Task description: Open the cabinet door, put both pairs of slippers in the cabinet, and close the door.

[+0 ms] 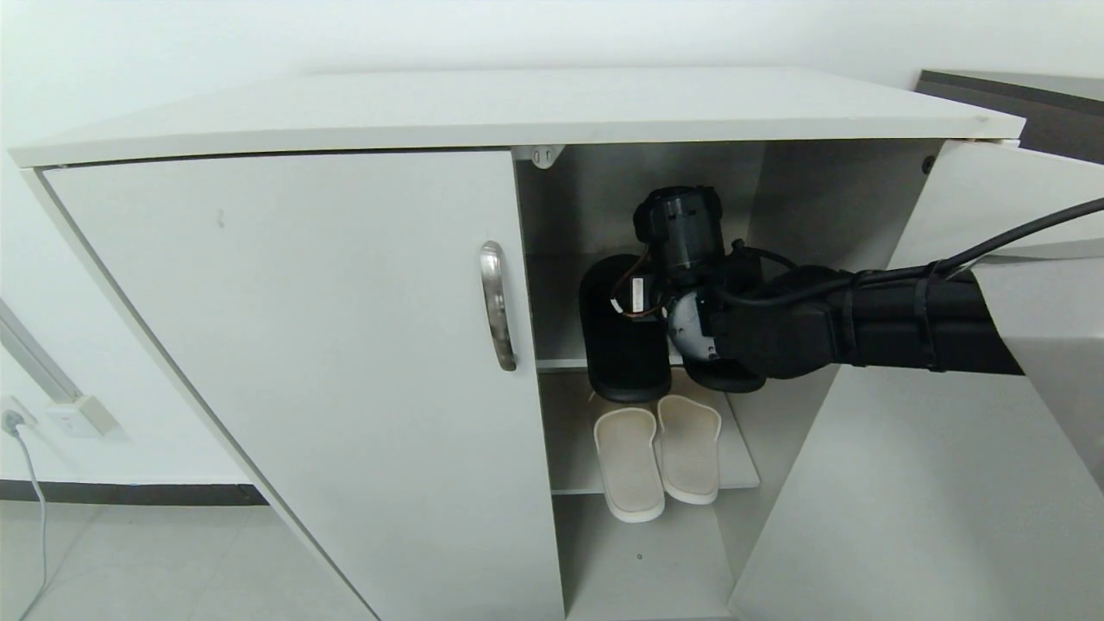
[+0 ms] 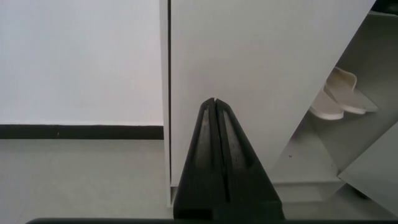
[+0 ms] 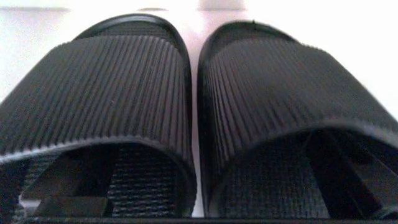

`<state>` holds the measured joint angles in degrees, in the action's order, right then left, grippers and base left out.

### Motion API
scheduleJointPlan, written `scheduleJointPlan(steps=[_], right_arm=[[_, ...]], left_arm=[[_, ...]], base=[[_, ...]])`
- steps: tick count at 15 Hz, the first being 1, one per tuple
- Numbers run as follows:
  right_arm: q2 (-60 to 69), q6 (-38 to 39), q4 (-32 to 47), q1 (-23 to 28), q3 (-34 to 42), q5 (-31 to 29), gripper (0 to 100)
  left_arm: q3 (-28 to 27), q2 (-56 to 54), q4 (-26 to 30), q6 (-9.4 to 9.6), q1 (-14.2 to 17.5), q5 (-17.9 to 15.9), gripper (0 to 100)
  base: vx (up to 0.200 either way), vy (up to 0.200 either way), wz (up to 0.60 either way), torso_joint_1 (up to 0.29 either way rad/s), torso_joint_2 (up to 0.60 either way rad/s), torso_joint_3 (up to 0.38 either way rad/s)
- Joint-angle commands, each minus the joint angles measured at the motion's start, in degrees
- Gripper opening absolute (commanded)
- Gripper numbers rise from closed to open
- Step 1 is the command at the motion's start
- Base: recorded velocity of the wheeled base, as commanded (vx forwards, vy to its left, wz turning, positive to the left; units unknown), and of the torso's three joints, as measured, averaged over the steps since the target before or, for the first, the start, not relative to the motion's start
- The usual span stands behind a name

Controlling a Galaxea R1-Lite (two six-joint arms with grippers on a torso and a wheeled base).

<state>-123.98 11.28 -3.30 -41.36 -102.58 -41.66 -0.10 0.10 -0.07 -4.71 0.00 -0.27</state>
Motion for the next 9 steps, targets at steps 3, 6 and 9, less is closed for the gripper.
scheduleJointPlan(steps=[3, 6, 9], right_arm=[[6.38, 1.56, -0.12, -2.58, 6.08, -0.44, 100], [9.11, 1.56, -1.35, -3.73, 10.65, -0.53, 100], [12.53, 1.56, -2.76, -5.48, 15.84, -0.53, 100]], left_arm=[[0.01, -0.01, -0.01, -0.04, 0.0, 0.0, 0], [0.01, -0.01, -0.01, -0.04, 0.0, 0.0, 0], [0.01, -0.01, -0.01, -0.04, 0.0, 0.0, 0]], base=[[0.0, 0.0, 0.0, 0.0, 0.0, 0.0], [0.0, 0.0, 0.0, 0.0, 0.0, 0.0], [0.0, 0.0, 0.0, 0.0, 0.0, 0.0]])
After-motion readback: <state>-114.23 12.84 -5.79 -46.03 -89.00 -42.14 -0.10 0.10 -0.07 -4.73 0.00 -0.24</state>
